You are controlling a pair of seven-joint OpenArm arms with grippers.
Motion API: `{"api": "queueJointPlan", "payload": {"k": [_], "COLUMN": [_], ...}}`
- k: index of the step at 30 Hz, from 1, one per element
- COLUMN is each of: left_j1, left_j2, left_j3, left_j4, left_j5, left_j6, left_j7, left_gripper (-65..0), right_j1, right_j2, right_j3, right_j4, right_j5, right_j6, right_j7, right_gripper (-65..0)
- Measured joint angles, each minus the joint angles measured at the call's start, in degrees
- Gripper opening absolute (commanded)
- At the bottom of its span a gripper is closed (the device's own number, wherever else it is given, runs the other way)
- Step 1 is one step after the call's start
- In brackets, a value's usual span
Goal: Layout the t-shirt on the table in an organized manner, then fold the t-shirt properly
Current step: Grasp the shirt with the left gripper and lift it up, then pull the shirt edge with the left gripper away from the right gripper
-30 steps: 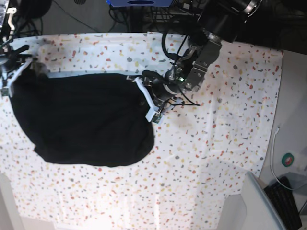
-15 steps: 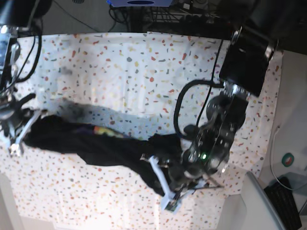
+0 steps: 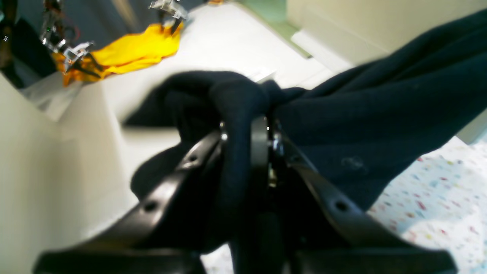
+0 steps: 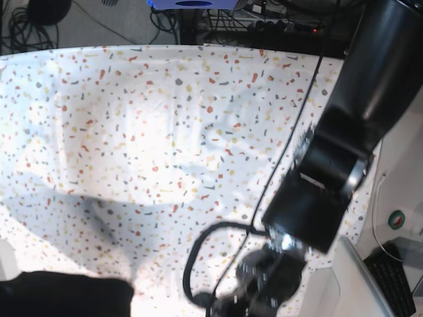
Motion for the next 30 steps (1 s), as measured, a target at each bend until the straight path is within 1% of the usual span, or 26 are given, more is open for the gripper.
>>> {"api": "queueJointPlan", "payload": {"k": [1, 3, 5, 6, 7, 9, 12, 15, 16, 19, 20, 21, 22, 23, 24, 26, 27, 28, 30], "left_j1": [3.2, 9.6, 15.3, 17.4, 19.3, 22.6, 27.6, 31.9, 32.8, 34.4, 35.5, 36.6, 38.0, 39.6, 41.3, 45.0, 46.7, 48.8, 53.9], "left_j2": [-0.9, -3.2, -5.3, -6.1, -6.6, -6.7, -6.5, -7.5, -8.2, -9.5, -10.1, -10.5, -11.0, -11.6, -12.4, -14.9, -16.1, -17.0, -17.7], "left_j3": [0.5, 0.7, 0.5, 0.5, 0.5, 0.4, 0.5, 0.8, 0.8, 0.4, 0.4, 0.4, 0.4, 0.4, 0.3, 0.0, -1.1, -3.5, -11.5], "left_j4": [0.6, 0.9, 0.6, 0.4, 0.3, -0.4, -2.8, -3.1, -2.9, -1.8, -0.5, 0.8, 2.3, 4.2, 6.5, 12.3, 15.6, 19.0, 25.6], "left_j5": [0.1, 0.0, 0.6, 0.7, 0.9, 0.9, 0.7, 0.4, 0.2, 1.0, 0.9, 0.9, 0.9, 0.7, -0.1, -0.3, -0.3, -0.3, 0.0], "left_j6": [0.0, -0.2, 0.2, 0.3, 0.4, 0.4, 0.4, 0.0, -0.1, 0.8, 0.6, 0.7, 0.7, 0.6, 0.2, 0.1, 0.0, 0.1, 0.0], "left_j7": [0.4, 2.0, 2.7, 2.6, 2.2, 0.8, 0.9, 1.3, 1.1, 0.9, 0.7, 0.8, 0.8, 0.8, 1.2, 2.4, 4.7, 7.1, 11.1], "left_gripper": [-65.0, -65.0, -65.0, -65.0, -65.0, -65.0, -65.0, -65.0, -57.4, -29.0, -22.1, -16.6, -12.7, -10.0, -8.9, -8.6, -8.6, -8.6, -8.6], "right_j1": [-2.9, -9.4, -15.5, -18.2, -21.2, -26.5, -33.9, -38.8, -39.7, -41.4, -42.2, -42.9, -43.5, -43.9, -43.9, -43.7, -43.8, -44.0, -44.8], "right_j2": [-0.2, -1.8, -4.9, -6.6, -8.2, -10.8, -14.7, -18.0, -18.4, -18.5, -18.6, -18.7, -18.8, -18.8, -18.8, -18.8, -18.7, -18.7, -18.8], "right_j3": [-0.1, -0.4, -0.4, -0.4, -0.4, -0.4, 1.3, 3.7, 3.7, 3.8, 3.8, 3.8, 3.9, 4.0, 4.0, 4.1, 4.1, 4.1, 4.2], "right_j4": [2.4, 5.2, 5.0, 4.1, 2.6, -2.0, -9.3, -12.1, -12.3, -12.4, -12.3, -12.3, -12.3, -12.4, -12.5, -12.5, -12.4, -12.1, -11.9], "right_j5": [0.7, 1.0, 0.8, 0.8, 1.6, 1.1, 0.9, 0.1, 0.2, 0.7, 0.7, 0.7, 0.6, 0.6, 0.6, 0.7, 0.7, 0.6, 0.7], "right_j6": [0.2, 0.6, 0.7, 0.8, 1.0, 0.8, 0.7, 0.5, 0.5, 0.5, 0.5, 0.5, 0.5, 0.5, 0.5, 0.5, 0.4, 0.5, 0.5], "right_j7": [-0.4, -0.2, -0.3, 0.8, 2.9, 8.2, 15.6, 17.6, 18.4, 20.4, 20.4, 20.3, 19.8, 19.4, 19.1, 19.5, 19.8, 19.9, 19.8], "right_gripper": [-65.0, -65.0, -65.0, -65.0, -65.0, -65.0, -65.0, -65.0, -65.0, -65.0, -65.0, -65.0, -65.0, -65.0, -65.0, -65.0, -65.0, -65.0, -65.0]}}
